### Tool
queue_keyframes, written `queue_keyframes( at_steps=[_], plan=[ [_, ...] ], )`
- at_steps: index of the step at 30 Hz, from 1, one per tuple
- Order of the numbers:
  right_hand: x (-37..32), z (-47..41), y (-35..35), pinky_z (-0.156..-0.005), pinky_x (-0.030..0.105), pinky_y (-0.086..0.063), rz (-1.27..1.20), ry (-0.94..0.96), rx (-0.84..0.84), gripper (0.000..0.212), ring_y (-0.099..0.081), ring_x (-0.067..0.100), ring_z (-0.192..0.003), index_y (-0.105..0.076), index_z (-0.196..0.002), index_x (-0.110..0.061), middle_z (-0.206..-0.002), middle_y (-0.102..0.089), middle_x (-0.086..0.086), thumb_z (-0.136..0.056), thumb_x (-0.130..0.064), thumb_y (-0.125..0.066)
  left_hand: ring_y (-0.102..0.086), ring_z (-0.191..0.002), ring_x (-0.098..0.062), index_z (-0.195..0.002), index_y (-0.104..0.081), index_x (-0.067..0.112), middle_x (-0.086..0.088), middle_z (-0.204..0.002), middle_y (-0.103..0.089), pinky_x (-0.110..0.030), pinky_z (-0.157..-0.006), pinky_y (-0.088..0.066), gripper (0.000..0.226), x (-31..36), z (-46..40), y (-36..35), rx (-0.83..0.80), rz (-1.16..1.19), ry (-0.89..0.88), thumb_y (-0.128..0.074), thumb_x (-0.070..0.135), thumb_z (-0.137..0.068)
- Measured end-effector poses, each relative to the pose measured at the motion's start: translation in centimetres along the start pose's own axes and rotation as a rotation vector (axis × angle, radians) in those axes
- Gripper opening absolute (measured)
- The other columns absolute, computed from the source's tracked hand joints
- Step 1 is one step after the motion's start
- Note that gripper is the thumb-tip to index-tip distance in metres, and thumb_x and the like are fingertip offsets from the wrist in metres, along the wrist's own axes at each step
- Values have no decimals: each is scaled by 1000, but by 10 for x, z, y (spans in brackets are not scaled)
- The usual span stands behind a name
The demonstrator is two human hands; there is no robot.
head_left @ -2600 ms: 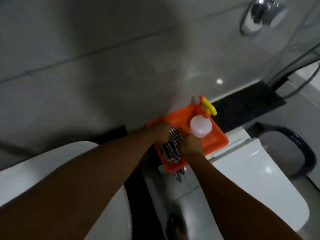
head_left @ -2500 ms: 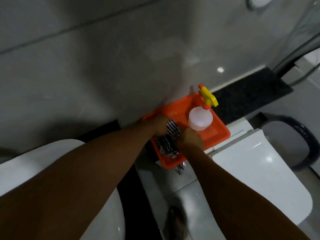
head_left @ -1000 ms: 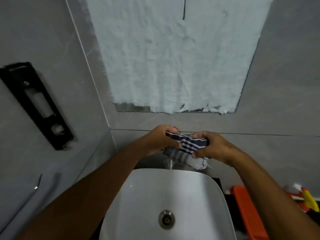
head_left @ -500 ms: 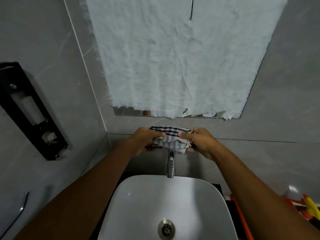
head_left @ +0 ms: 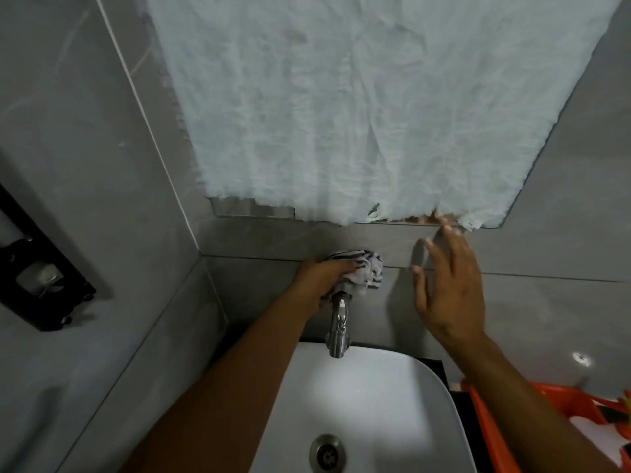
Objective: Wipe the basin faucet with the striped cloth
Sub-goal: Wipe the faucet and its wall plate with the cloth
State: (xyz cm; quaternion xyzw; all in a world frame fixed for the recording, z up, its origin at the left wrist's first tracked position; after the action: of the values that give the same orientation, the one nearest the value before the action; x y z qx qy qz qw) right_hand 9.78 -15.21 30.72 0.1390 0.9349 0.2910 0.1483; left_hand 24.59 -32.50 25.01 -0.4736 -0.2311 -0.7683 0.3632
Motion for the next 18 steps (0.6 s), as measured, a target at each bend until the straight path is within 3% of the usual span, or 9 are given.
queue_keyframes(
  at_steps=[3,6,8,9,11,13,15,16,18],
  plan=[
    [22,6,-31,-124,54,-14,210,188,-32,70,0,32,-155,-28,-152,-4,-162,-16,22,-94,-29,-58,-57,-77,-17,-91,-75,9,-4,-88,-62,-35,-77,-47,29,-29,3,-19,-312,424,223,-76,34,-76],
    [30,6,-51,-123,52,-1,327,249,66,85,12,31,-154,-7,-157,-7,-166,5,17,-93,-37,-54,-63,-94,-28,-81,-82,11,-10,-87,-77,-53,-101,-43,31,-42,0,-20,-298,524,248,-67,38,-85],
    [31,4,-60,-123,51,2,343,276,122,86,13,31,-154,-3,-157,-8,-166,16,13,-93,-41,-50,-64,-90,-26,-84,-80,8,-11,-87,-76,-48,-102,-42,29,-38,-1,-21,-273,522,236,-68,34,-84],
    [33,4,-63,-123,51,3,341,283,138,87,13,31,-154,-2,-157,-8,-166,16,12,-93,-43,-49,-65,-83,-22,-87,-78,6,-9,-87,-74,-39,-94,-48,25,-30,-2,-18,-221,452,187,-71,30,-81],
    [34,5,-66,-123,51,4,327,298,165,86,13,31,-154,-2,-157,-8,-166,16,12,-93,-44,-47,-69,-63,-12,-79,-75,12,-2,-74,-74,-25,-68,-55,13,-4,-6,-7,40,-46,-15,-74,26,-79],
    [34,6,-67,-124,51,4,308,309,189,85,11,31,-154,-4,-157,-8,-166,14,12,-93,-44,-47,-71,-69,-13,-71,-72,18,2,-70,-75,-28,-71,-57,20,28,1,-18,250,-773,-172,-63,32,-81],
    [34,6,-67,-124,52,2,288,306,196,84,10,32,-154,-6,-157,-7,-167,12,12,-94,-43,-48,-69,-75,-21,-65,-67,18,-1,-72,-72,-34,-78,-56,21,38,4,-28,322,-1000,-208,-61,33,-79],
    [34,5,-66,-124,52,2,284,304,197,83,9,32,-154,-6,-157,-7,-167,12,12,-94,-43,-48,-69,-71,-22,-61,-65,18,-1,-68,-70,-33,-73,-56,21,35,1,-23,286,-889,-208,-65,31,-78],
    [34,4,-66,-124,52,3,284,294,179,83,11,31,-154,-5,-157,-8,-166,14,12,-95,-44,-47,-72,-64,-26,-67,-71,14,-8,-68,-74,-34,-63,-61,13,21,-3,-14,125,-351,-85,-75,19,-78]
  ],
)
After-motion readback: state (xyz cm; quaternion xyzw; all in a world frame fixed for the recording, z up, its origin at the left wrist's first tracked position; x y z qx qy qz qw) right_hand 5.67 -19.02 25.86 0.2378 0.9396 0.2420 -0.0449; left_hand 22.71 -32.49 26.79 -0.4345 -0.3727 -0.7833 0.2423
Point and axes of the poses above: each hand's wrist, its own z-axis away from the middle knuckle, its own y-axis out of the back of the hand, x = y × z, the point moved 8 cm from there along -z, towards the middle knuckle
